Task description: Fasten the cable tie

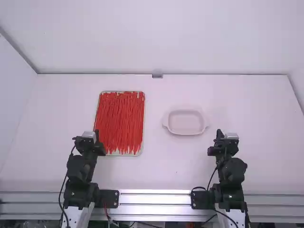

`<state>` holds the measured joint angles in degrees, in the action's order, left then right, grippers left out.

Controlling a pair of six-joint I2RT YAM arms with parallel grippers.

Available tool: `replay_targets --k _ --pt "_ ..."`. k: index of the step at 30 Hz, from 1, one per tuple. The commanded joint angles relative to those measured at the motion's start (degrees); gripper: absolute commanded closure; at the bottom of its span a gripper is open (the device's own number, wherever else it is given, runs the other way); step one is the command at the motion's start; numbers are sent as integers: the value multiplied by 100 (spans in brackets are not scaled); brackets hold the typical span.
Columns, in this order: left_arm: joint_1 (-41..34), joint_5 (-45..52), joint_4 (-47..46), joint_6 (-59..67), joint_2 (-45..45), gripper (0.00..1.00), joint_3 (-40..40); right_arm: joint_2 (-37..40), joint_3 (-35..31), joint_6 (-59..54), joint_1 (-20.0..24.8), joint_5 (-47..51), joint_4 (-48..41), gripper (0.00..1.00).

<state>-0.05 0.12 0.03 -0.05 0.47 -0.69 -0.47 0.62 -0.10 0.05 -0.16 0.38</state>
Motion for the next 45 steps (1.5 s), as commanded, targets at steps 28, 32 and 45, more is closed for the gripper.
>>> replay_targets --k 28,32,45 --pt "2 356 -654 -88 2130 73 -1540 -1911 1117 28 -283 -170 -228 72" --pt "2 450 -854 -112 2694 65 -1947 -2374 1411 112 -358 -222 -310 65" --pt "3 796 -1543 -332 4771 39 -3449 -4092 2496 226 -679 -489 -686 39"
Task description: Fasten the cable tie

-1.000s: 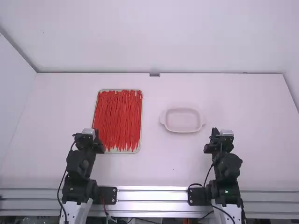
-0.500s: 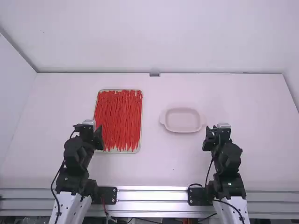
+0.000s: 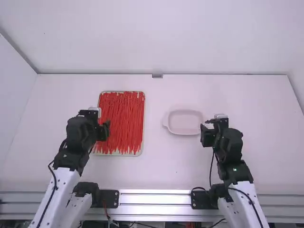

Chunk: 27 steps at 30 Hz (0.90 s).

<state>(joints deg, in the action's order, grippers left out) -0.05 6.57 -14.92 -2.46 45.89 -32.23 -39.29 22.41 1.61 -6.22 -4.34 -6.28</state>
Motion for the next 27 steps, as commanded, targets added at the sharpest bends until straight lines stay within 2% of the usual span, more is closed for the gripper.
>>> replay_targets --k 1,13,27 --pt "4 172 -87 -151 350 37 -382 -314 380 63 -69 -84 -39 37" --pt "4 449 -622 -316 2011 16 -1583 -1735 1243 240 -309 -257 -281 16" --pt "6 632 -995 -410 3099 2 -2362 -2647 1796 304 -462 -497 -498 3"
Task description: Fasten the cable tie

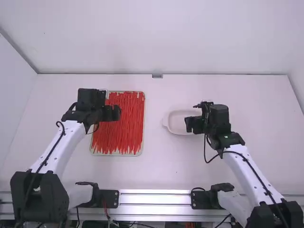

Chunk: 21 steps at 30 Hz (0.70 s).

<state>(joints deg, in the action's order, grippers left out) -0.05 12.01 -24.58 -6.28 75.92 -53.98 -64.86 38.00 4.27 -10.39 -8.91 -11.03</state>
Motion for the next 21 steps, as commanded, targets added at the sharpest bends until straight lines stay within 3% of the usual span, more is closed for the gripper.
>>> replay_targets --k 1,21 --pt "6 93 -35 -30 122 2 -206 -111 250 37 -48 -41 -27 2" --pt "7 -90 109 9 210 1 -264 -177 291 42 -59 -107 96 2"
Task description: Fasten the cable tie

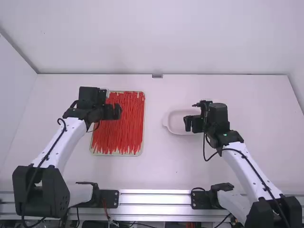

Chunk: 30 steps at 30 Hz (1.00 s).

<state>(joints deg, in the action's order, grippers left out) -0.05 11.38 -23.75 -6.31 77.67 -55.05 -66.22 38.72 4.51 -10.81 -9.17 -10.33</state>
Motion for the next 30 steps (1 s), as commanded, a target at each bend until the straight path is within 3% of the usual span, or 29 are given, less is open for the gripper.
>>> replay_targets --k 1,8,15,27,30 --pt "4 -24 87 9 35 1 -160 -42 219 -11 -13 -175 52 1" --pt "-179 -780 -61 -83 35 1 -540 -42 219 -44 -11 -407 291 1" --pt "-562 -1082 -234 254 179 1 -1228 -44 219 -413 -11 -1626 791 1" --pt "-616 -1010 -1147 442 2006 1 -3150 -44 208 -481 -13 -2212 809 1" --pt "-612 -570 -1338 466 2693 1 -3696 -44 201 -483 -11 -2210 798 2"
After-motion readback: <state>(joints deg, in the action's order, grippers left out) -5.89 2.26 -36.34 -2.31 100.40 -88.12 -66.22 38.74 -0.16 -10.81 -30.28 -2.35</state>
